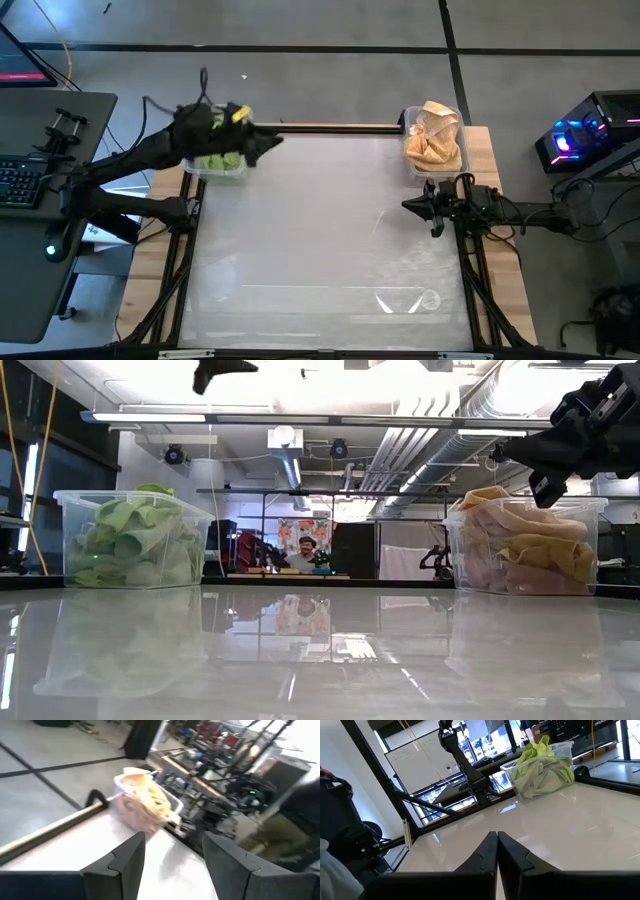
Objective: Sort towels by color in basket
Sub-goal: Return to Home Position
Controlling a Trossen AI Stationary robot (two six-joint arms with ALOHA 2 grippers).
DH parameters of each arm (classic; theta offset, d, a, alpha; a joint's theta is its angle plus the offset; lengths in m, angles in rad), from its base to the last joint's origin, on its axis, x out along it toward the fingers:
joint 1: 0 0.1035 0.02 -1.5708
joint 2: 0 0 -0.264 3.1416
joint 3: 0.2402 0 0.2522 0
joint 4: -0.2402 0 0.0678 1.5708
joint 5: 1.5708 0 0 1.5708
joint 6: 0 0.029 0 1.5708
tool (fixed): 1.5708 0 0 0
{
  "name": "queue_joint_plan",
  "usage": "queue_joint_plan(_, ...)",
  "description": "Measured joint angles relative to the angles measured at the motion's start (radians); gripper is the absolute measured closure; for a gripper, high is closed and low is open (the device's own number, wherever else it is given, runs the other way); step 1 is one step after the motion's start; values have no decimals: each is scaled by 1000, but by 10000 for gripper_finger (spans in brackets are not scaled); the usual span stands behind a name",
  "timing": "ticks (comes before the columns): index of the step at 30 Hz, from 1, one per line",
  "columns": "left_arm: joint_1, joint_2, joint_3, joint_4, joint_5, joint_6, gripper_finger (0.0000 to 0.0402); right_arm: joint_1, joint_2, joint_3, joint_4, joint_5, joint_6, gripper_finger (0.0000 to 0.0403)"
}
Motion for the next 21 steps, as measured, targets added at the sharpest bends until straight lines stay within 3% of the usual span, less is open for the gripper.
queue_joint_plan(5,-146,-191,-195,98,-119,5,216,0,2,0,0,0,0,400)
queue_joint_plan(9,-275,-391,-449,426,-236,47,216,0,5,0,0,0,0,400)
queue_joint_plan(13,-377,-574,-714,745,-238,154,216,0,5,0,0,0,0,400)
queue_joint_plan(16,-412,-673,-872,893,-234,209,216,0,5,0,0,0,0,400)
queue_joint_plan(21,-415,-804,-1015,946,-232,256,216,0,6,0,0,0,0,400)
